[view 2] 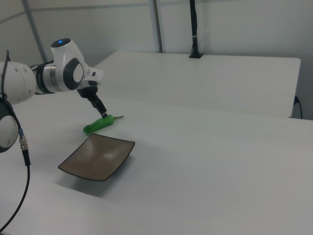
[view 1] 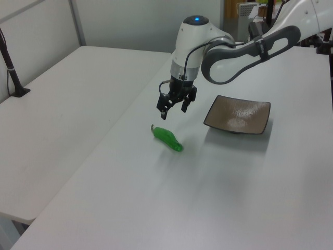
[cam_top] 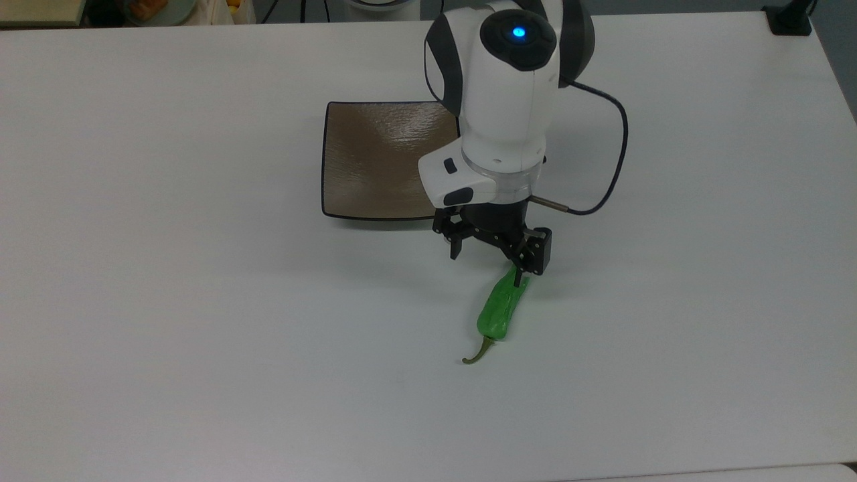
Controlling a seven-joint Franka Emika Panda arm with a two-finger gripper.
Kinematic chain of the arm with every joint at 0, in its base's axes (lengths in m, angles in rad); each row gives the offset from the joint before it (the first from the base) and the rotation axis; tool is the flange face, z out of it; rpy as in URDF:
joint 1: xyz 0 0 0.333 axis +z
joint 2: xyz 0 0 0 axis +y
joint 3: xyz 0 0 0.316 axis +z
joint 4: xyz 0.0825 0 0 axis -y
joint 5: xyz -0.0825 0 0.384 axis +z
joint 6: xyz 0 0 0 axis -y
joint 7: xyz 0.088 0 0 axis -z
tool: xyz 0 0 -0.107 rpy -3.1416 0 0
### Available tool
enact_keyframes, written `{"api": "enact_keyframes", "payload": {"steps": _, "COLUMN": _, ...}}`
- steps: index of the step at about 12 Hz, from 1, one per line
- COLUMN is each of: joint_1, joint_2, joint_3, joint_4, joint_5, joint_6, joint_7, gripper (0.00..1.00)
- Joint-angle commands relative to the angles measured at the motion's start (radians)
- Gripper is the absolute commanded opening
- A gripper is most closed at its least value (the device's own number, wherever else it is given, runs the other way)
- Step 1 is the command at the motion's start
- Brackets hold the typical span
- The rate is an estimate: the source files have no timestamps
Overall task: Chili peppers are placed on a ceramic plate
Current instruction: 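Lower the gripper onto the green chili pepper and close on it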
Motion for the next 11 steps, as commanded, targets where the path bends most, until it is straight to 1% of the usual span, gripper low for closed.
{"api": "enact_keyframes", "payload": {"steps": 1, "joint_1": 0.029, "joint_2": 0.07, "joint_3": -0.003, "joint_4": 0.054, "joint_5": -0.095, "joint_6": 0.052, "joint_7": 0.111, "gripper": 1.0}}
{"api": "enact_keyframes", "payload": {"steps": 3, "joint_1": 0.035, "joint_2": 0.112, "joint_3": -0.003, "joint_4": 0.057, "joint_5": -0.127, "joint_6": 0.116, "joint_7": 0.148, "gripper": 1.0}}
{"api": "enact_keyframes", "payload": {"steps": 6, "joint_1": 0.039, "joint_2": 0.13, "joint_3": -0.003, "joint_4": 0.057, "joint_5": -0.161, "joint_6": 0.124, "joint_7": 0.175, "gripper": 1.0}}
{"api": "enact_keyframes", "payload": {"steps": 11, "joint_1": 0.044, "joint_2": 0.152, "joint_3": -0.003, "joint_4": 0.057, "joint_5": -0.172, "joint_6": 0.126, "joint_7": 0.177, "gripper": 1.0}}
